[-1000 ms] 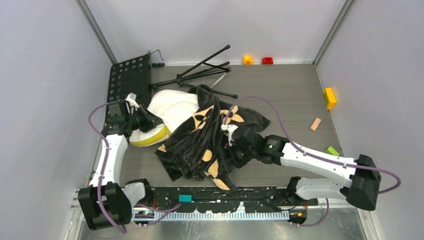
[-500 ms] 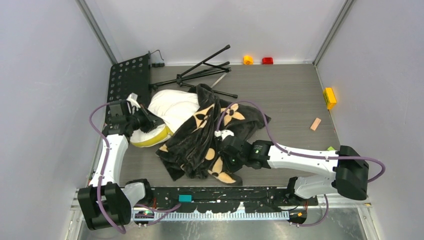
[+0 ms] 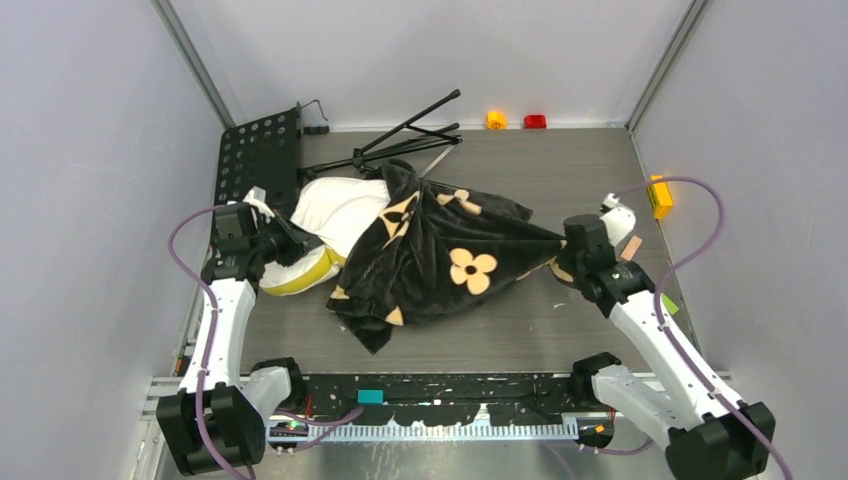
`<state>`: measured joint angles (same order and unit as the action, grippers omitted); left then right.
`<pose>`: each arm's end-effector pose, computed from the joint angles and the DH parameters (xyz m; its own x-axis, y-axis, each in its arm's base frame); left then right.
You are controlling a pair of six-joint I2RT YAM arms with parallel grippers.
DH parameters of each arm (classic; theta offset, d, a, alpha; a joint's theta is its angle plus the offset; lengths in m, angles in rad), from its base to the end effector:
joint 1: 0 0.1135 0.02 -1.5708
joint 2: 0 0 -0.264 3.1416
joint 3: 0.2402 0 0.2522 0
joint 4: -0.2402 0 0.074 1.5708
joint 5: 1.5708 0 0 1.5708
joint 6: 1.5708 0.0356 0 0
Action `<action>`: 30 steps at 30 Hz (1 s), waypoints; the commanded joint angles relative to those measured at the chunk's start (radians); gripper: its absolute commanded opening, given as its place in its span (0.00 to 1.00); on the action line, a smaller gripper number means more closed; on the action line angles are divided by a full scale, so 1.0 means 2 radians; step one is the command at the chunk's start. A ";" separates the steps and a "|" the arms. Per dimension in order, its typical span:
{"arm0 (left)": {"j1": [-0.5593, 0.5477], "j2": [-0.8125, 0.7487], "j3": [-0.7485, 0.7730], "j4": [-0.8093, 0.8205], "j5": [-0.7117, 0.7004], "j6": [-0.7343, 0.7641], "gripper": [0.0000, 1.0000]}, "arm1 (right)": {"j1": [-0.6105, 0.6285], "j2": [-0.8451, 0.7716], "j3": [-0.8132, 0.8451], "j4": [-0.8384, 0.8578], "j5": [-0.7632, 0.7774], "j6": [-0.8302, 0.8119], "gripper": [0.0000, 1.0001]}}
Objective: Remove the pillowcase from the pillow
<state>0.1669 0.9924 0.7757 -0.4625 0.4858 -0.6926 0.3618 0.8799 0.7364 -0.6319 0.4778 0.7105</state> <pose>0.2097 0.0185 0.2742 -0.6117 -0.6757 -0.4115 -0.2329 0.6509 -0.7226 0.1725 0.0478 0.2674 -0.5010 0.4297 -0.7513 0.4215 0.8793 0.2218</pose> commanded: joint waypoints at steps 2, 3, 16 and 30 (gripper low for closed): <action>0.016 -0.009 0.010 0.056 -0.038 -0.005 0.00 | -0.145 0.026 0.011 0.033 -0.006 0.020 0.00; 0.016 -0.008 0.008 0.058 -0.036 -0.006 0.00 | -0.177 0.030 0.008 0.044 -0.027 0.026 0.00; -0.013 -0.001 -0.002 0.075 -0.038 -0.013 0.00 | -0.317 0.057 -0.004 0.151 -0.367 0.017 0.09; -0.157 0.017 0.024 0.037 -0.073 0.029 0.00 | -0.192 0.056 0.103 0.023 -0.324 -0.087 0.85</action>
<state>-0.0692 1.0355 0.7620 -0.4202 0.3729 -0.6884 -0.1493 1.0290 0.8600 -0.5209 -0.2649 0.6147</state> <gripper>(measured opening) 0.030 0.842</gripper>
